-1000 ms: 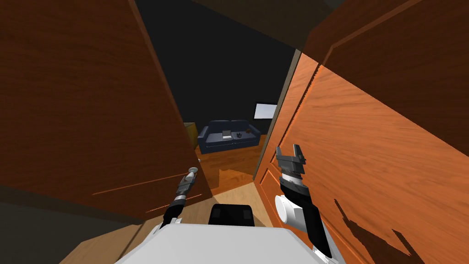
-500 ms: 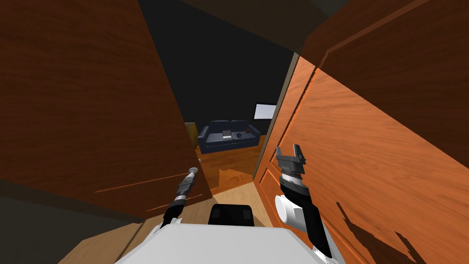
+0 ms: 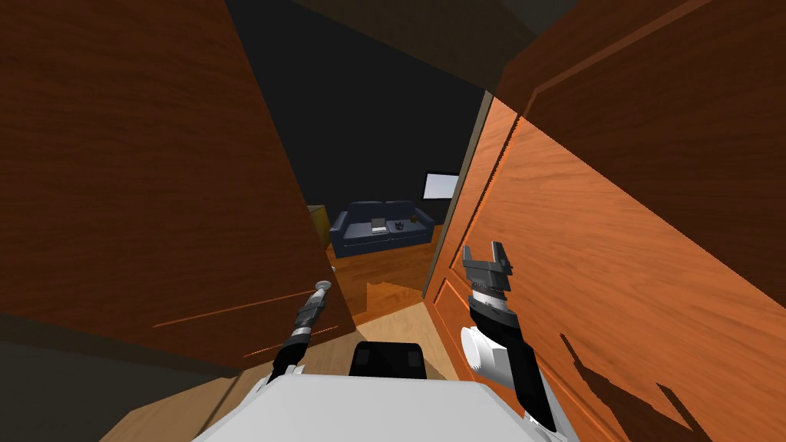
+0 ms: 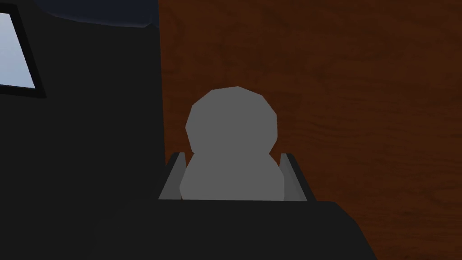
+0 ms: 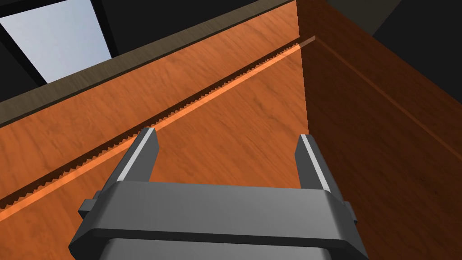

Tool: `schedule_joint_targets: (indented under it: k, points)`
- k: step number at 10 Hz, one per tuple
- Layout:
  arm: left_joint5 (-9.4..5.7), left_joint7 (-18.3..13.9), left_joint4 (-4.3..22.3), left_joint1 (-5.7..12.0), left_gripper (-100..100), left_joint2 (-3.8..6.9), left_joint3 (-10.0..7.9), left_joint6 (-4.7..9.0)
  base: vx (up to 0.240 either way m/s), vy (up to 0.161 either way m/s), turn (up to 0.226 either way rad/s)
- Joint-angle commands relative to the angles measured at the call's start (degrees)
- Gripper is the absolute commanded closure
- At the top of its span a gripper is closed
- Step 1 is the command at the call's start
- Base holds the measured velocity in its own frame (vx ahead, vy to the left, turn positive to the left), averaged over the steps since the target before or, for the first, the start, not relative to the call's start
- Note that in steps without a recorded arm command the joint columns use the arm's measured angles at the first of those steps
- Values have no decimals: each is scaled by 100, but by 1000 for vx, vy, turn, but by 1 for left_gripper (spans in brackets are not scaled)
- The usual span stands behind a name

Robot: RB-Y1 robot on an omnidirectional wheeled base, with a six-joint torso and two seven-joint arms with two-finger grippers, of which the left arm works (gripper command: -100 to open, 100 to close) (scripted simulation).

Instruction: Pull the door open

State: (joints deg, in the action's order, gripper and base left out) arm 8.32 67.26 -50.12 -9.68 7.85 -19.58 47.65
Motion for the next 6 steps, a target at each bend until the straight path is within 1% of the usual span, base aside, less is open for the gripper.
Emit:
schedule_joint_targets:
  k: [1, 3, 6]
  points:
    - [-74, -235, 10, 1, 100, 5, 21, 12, -39, 9, -50]
    - [-164, -499, 10, -3, 100, 18, 45, 15, -35, 6, -52]
    - [-343, -987, 9, -11, 100, 46, 94, 20, -53, 15, -69]
